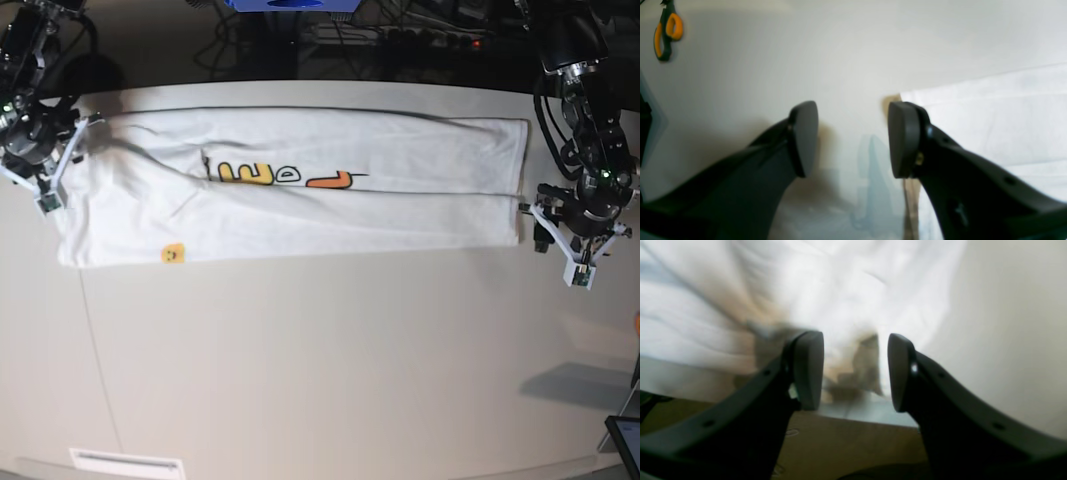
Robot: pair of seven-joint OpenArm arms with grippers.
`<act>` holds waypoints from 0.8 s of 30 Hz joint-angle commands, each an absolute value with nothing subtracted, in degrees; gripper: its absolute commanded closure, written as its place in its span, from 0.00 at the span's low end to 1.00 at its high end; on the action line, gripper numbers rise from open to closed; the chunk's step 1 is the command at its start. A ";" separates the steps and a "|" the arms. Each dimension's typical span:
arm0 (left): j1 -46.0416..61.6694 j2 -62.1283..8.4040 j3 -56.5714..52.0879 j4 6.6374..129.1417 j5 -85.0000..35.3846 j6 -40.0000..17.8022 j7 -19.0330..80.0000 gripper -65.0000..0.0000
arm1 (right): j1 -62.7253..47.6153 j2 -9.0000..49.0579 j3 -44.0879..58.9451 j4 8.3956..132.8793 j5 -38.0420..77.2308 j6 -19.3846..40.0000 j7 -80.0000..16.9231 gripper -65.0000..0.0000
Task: Fold the T-shirt properly
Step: 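Grasp the strip's edge near each end with both grippers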
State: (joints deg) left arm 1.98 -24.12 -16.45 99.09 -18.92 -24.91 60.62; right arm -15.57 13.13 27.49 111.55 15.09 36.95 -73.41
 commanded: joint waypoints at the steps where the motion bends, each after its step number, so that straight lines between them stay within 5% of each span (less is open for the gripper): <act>1: 0.84 -25.19 -16.75 99.91 -19.38 -24.66 59.74 0.49 | -14.99 13.93 28.62 112.66 15.52 36.88 -72.75 0.54; 5: -0.13 -22.99 -15.60 102.55 -19.47 -25.01 59.74 0.49 | -14.37 13.41 32.66 112.66 15.69 36.88 -68.09 0.54; 10: -0.13 -18.24 -14.73 108.44 -19.12 -32.92 60.09 0.49 | -14.37 8.48 37.32 112.48 15.60 37.32 -58.59 0.54; 17: 3.91 -15.87 -14.64 110.20 -19.38 -32.92 59.74 0.51 | -16.31 7.69 37.23 112.48 15.87 40.00 -53.76 0.54; 19: 5.85 -15.87 -14.73 111.43 -19.38 -32.92 59.65 0.64 | -17.36 7.78 37.23 112.57 15.69 40.00 -50.86 0.54; 22: 8.92 -15.87 -14.73 112.22 -19.38 -33.01 59.38 0.99 | -20.09 7.69 37.23 112.66 15.52 40.00 -45.05 0.56; 24: 11.30 -15.87 -14.73 112.04 -19.38 -33.01 55.96 1.00 | -22.29 7.43 37.14 112.48 15.52 40.00 -40.40 0.67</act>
